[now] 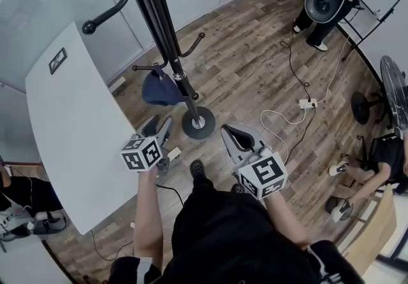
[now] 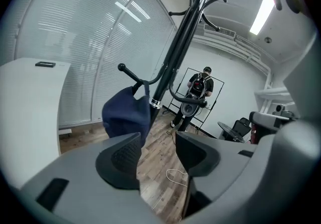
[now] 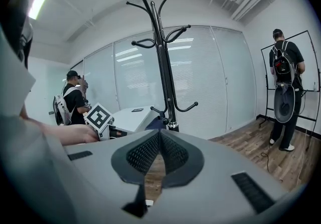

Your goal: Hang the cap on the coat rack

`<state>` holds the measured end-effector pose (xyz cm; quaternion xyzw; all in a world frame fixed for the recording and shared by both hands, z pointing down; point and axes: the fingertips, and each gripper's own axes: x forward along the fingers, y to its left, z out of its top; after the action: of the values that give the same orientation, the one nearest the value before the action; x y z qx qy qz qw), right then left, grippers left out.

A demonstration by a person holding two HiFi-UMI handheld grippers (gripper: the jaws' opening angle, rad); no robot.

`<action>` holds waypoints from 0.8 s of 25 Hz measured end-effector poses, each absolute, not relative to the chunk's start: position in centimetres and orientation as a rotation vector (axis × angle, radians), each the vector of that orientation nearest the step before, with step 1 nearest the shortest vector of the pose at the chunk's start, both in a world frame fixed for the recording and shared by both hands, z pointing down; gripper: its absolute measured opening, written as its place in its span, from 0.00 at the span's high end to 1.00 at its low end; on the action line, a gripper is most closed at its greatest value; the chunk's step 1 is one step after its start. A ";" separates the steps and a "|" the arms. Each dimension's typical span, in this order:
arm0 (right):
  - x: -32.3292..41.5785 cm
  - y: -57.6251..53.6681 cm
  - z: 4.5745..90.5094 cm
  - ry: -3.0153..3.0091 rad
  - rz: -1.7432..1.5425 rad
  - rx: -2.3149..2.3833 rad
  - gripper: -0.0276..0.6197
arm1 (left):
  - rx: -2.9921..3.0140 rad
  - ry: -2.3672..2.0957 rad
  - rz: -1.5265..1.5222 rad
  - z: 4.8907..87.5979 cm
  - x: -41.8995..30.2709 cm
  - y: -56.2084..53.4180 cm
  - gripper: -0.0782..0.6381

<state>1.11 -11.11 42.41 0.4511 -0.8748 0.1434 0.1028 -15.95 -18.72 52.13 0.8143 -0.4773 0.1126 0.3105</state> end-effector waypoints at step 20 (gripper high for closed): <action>11.1 -1.3 39.4 -2.665 0.250 1.281 0.91 | 2.416 -1.446 0.074 40.3 -2.7 -5.4 0.79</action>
<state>11.15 -1.27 39.44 0.4301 -0.8947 0.0838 0.0868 -2.71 -5.36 40.32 0.8464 -0.5067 0.0258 0.1618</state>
